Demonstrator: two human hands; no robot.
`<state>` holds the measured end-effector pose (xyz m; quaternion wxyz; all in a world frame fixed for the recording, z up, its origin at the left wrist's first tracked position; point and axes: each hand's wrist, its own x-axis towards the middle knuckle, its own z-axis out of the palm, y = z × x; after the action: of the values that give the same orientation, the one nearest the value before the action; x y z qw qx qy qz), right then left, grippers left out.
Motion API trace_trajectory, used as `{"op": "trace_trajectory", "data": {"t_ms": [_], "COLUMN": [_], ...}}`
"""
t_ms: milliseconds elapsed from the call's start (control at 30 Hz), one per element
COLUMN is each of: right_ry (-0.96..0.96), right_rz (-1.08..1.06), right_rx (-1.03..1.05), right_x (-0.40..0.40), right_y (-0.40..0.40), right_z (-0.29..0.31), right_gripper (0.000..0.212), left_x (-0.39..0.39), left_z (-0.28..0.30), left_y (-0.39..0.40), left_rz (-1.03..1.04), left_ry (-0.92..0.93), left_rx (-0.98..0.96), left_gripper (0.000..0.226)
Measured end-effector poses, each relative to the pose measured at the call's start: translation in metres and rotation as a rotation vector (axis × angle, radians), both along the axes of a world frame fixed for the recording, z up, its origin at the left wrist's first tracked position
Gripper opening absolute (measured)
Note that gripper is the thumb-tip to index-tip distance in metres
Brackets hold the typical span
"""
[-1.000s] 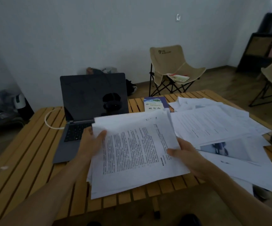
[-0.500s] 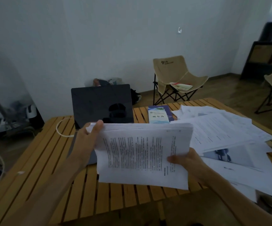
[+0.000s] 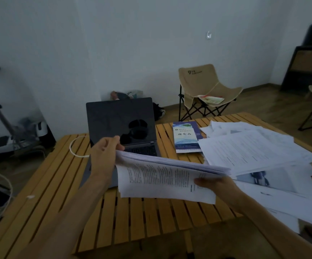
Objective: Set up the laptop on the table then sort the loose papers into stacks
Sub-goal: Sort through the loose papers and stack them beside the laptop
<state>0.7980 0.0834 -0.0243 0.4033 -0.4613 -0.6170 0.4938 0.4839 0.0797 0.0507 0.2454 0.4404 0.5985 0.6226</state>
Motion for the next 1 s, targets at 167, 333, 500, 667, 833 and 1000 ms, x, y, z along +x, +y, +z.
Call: {"op": "trace_trajectory", "data": {"t_ms": [167,333,500,667,833,1000], "right_ry": [0.104,0.063,0.132,0.436,0.528,0.612], "right_rz": [0.036,0.052,-0.098,-0.164,-0.148,-0.13], "right_rx": [0.02,-0.036,-0.084,-0.208,-0.307,-0.325], "right_x": [-0.005,-0.01,-0.018,-0.025,-0.033,-0.043], "right_y": [0.003,-0.003,-0.004,-0.02,-0.037,-0.049], "right_z": [0.008,-0.006,-0.008,0.001,-0.001,0.009], "right_gripper": [0.038,0.033,0.022,0.027,0.035,0.037], "left_x": [0.011,0.005,-0.008,-0.011,-0.033,-0.047], "left_z": [0.024,0.003,0.013,0.006,0.018,0.026], "left_y": [0.005,0.014,0.023,0.005,0.004,0.002], "left_rz": [0.139,0.102,-0.006,-0.295,-0.454,-0.565], "left_ry": [-0.084,-0.329,-0.326,0.193,0.422,0.466], "left_rx": [0.056,-0.101,-0.142,-0.246,-0.325,-0.374], "left_gripper": [0.029,0.032,0.079,0.032,0.037,0.043]}}
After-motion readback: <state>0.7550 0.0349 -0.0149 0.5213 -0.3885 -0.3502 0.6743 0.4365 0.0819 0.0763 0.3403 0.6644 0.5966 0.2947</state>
